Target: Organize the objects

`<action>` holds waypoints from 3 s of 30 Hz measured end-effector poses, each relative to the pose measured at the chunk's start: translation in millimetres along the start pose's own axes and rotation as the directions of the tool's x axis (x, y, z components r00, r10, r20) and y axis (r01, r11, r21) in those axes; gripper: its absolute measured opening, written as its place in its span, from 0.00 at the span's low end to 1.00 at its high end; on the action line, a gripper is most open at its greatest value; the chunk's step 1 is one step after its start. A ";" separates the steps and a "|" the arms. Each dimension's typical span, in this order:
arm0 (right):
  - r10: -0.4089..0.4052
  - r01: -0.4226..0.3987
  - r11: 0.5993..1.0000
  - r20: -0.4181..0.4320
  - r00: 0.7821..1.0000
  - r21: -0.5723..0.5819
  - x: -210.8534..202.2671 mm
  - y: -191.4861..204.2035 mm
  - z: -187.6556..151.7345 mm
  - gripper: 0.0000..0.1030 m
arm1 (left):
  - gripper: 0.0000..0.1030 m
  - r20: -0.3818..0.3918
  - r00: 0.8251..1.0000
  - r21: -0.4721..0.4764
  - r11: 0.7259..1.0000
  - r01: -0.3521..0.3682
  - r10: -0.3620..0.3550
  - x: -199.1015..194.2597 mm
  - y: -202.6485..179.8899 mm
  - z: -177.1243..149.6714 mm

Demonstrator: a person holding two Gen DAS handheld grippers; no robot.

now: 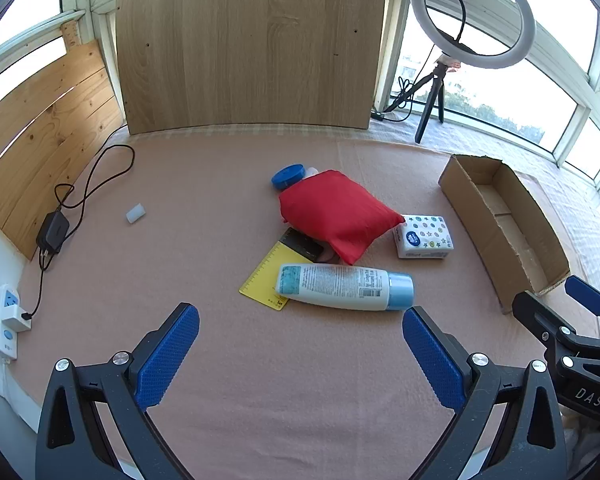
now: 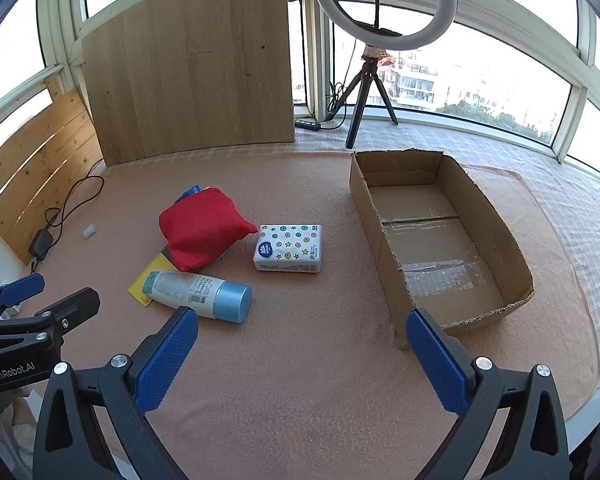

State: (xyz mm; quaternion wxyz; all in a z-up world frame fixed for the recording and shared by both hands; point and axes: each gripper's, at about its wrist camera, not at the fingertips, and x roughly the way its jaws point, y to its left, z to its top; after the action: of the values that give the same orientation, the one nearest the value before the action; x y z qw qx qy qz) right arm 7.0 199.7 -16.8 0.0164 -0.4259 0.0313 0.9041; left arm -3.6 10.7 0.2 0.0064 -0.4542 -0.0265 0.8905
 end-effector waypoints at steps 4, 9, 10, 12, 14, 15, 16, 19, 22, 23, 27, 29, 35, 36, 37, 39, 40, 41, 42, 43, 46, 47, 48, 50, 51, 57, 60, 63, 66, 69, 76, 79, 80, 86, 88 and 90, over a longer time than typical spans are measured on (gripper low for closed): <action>0.000 0.000 1.000 -0.001 1.000 0.001 0.5 0.0 0.7 0.99 | 1.00 0.002 1.000 0.003 1.000 0.000 0.000 -2.1 9.8 -0.2; -0.001 0.001 1.000 -0.001 1.000 0.002 0.4 0.0 0.7 0.99 | 1.00 0.003 1.000 0.002 1.000 0.000 0.000 -2.5 9.9 0.4; 0.000 0.000 1.000 -0.001 1.000 0.001 0.3 -0.2 0.8 0.99 | 1.00 0.003 1.000 0.002 1.000 0.001 -0.001 -2.4 10.1 0.6; -0.001 0.001 1.000 -0.001 1.000 0.002 0.4 -0.8 1.0 0.99 | 1.00 0.003 1.000 0.001 1.000 0.003 -0.003 -1.9 9.9 0.5; -0.001 0.001 1.000 -0.001 1.000 0.003 0.7 -2.5 1.3 0.99 | 1.00 0.002 1.000 0.001 1.000 0.004 -0.004 -1.3 9.7 0.8; 0.000 0.000 1.000 -0.002 1.000 0.005 0.7 -3.3 1.2 0.99 | 1.00 0.002 1.000 0.002 1.000 0.002 -0.002 -1.0 9.3 0.6; 0.000 0.000 1.000 -0.003 1.000 0.007 0.8 -4.1 1.1 0.99 | 1.00 0.003 1.000 0.001 1.000 0.002 -0.002 -1.0 9.3 0.5; 0.001 -0.001 1.000 -0.004 1.000 0.011 0.9 -5.8 0.9 0.99 | 1.00 -0.001 1.000 0.001 1.000 0.005 -0.005 -0.4 9.1 1.0; 0.002 -0.002 1.000 -0.004 1.000 0.011 0.9 -6.1 1.0 0.99 | 1.00 0.000 1.000 0.001 1.000 0.004 -0.004 -0.5 9.1 1.3; 0.002 -0.002 1.000 -0.005 1.000 0.012 0.9 -6.2 0.9 0.99 | 1.00 0.000 1.000 0.001 1.000 0.004 -0.004 -0.4 9.0 1.4; 0.004 -0.004 1.000 -0.005 1.000 0.011 0.6 -6.3 0.6 0.99 | 1.00 0.002 1.000 0.003 1.000 0.004 -0.004 -0.7 9.6 1.3; 0.006 -0.006 1.000 -0.006 1.000 0.010 0.2 -6.2 0.3 0.99 | 1.00 0.001 1.000 0.002 1.000 0.005 -0.005 -0.8 9.6 1.2; 0.007 -0.007 1.000 -0.007 1.000 0.014 -0.2 -6.4 -0.3 0.99 | 1.00 0.001 1.000 0.004 1.000 0.004 -0.004 -0.8 9.3 -0.1; 0.007 -0.007 1.000 -0.008 1.000 0.015 -0.3 -6.3 -0.3 0.99 | 1.00 0.001 1.000 0.003 1.000 0.005 -0.005 -0.9 9.4 -0.2; 0.007 -0.007 1.000 -0.008 1.000 0.016 -0.9 -6.6 -0.3 0.99 | 1.00 0.004 1.000 0.003 1.000 0.005 -0.005 -1.0 9.5 -0.3; 0.006 -0.006 1.000 -0.007 1.000 0.017 -1.2 -6.4 -0.3 0.99 | 1.00 0.006 1.000 0.005 1.000 0.005 -0.005 -1.0 9.3 -0.1; 0.007 -0.007 1.000 -0.007 1.000 0.017 -1.1 -6.5 -0.2 0.99 | 1.00 0.005 1.000 0.002 1.000 0.007 -0.007 -0.9 9.4 -0.2; 0.008 -0.007 1.000 -0.007 1.000 0.018 -1.0 -6.6 -0.1 0.99 | 1.00 0.005 1.000 0.001 1.000 0.008 -0.008 -1.0 9.7 -0.2; 0.008 -0.008 1.000 -0.008 1.000 0.018 -1.0 -6.5 -0.2 0.99 | 1.00 0.011 1.000 0.002 1.000 0.007 -0.007 -1.0 9.2 -0.2; 0.009 -0.009 1.000 -0.007 1.000 0.018 -1.0 -6.4 -0.3 0.99 | 1.00 0.010 1.000 0.002 1.000 0.008 -0.008 -0.9 9.3 -0.2; 0.009 -0.009 1.000 -0.009 1.000 0.019 -0.7 -6.5 -0.2 0.99 | 1.00 0.010 1.000 0.002 1.000 0.005 -0.005 -0.9 9.8 -1.1; 0.010 -0.009 1.000 -0.009 1.000 0.020 -0.7 -6.4 -0.2 0.99 | 1.00 0.010 1.000 0.000 1.000 0.006 -0.006 -0.7 9.8 -1.2; 0.010 -0.010 1.000 -0.009 1.000 0.020 -0.6 -6.2 -0.2 0.99 | 1.00 0.010 1.000 -0.002 1.000 0.006 -0.006 -0.5 9.9 -1.5; 0.011 -0.011 1.000 -0.009 1.000 0.020 -0.8 -6.5 -0.4 0.99 | 1.00 0.012 1.000 -0.003 1.000 0.006 -0.006 -0.1 10.0 -1.6; 0.011 -0.011 1.000 -0.009 1.000 0.020 -0.7 -6.8 -0.5 0.99 | 1.00 0.013 1.000 -0.002 1.000 0.006 -0.006 0.1 9.9 -1.3; 0.011 -0.011 1.000 -0.010 1.000 0.020 0.5 -6.9 0.1 0.99 | 1.00 0.026 1.000 -0.001 1.000 0.011 -0.011 0.1 9.6 0.3; 0.013 -0.013 1.000 -0.011 1.000 0.019 0.4 -6.9 0.1 0.99 | 1.00 0.039 0.999 -0.003 1.000 0.017 -0.017 0.2 9.1 0.8; 0.013 -0.013 1.000 -0.012 1.000 0.020 0.8 -6.9 0.7 0.99 | 1.00 0.037 0.999 -0.003 1.000 0.017 -0.017 1.0 7.9 2.1; 0.013 -0.013 1.000 -0.012 1.000 0.021 0.8 -7.0 0.6 0.99 | 1.00 0.033 0.999 -0.003 1.000 0.018 -0.018 1.6 7.3 2.5; 0.014 -0.014 1.000 -0.014 1.000 0.023 1.8 -6.9 0.9 0.99 | 1.00 0.044 0.999 -0.001 1.000 0.016 -0.016 2.2 6.2 5.7; 0.010 -0.010 0.999 -0.021 1.000 0.034 4.9 -10.1 1.7 0.99 | 1.00 0.046 0.999 0.000 1.000 0.026 -0.026 11.7 8.4 20.7; 0.007 -0.006 0.999 -0.025 1.000 0.041 5.6 -13.0 1.2 0.99 | 1.00 0.021 0.999 -0.013 1.000 0.028 -0.027 23.1 13.9 31.9; 0.006 -0.005 0.999 -0.025 1.000 0.043 5.5 -14.2 0.8 0.99 | 1.00 0.016 1.000 -0.016 1.000 0.022 -0.022 27.3 15.5 36.8; 0.003 -0.001 0.998 -0.035 0.999 0.069 5.2 -24.2 -3.0 0.99 | 1.00 0.000 1.000 -0.040 0.999 0.031 -0.031 54.9 22.1 69.9; 0.011 -0.008 0.997 -0.037 0.999 0.078 4.4 -27.9 -4.4 0.99 | 1.00 -0.001 1.000 -0.026 1.000 0.012 -0.012 66.3 22.5 81.5; 0.019 -0.015 0.996 -0.040 0.999 0.084 3.8 -30.6 -5.4 0.97 | 1.00 -0.008 1.000 -0.033 0.999 0.012 -0.012 78.8 22.9 92.5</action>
State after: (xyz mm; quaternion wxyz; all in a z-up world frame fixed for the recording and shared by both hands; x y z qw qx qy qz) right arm 10.5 229.8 -24.5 0.0260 -0.4427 0.0732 0.8933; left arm -124.4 -13.3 -10.5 0.0045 -0.4575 -0.0437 0.8881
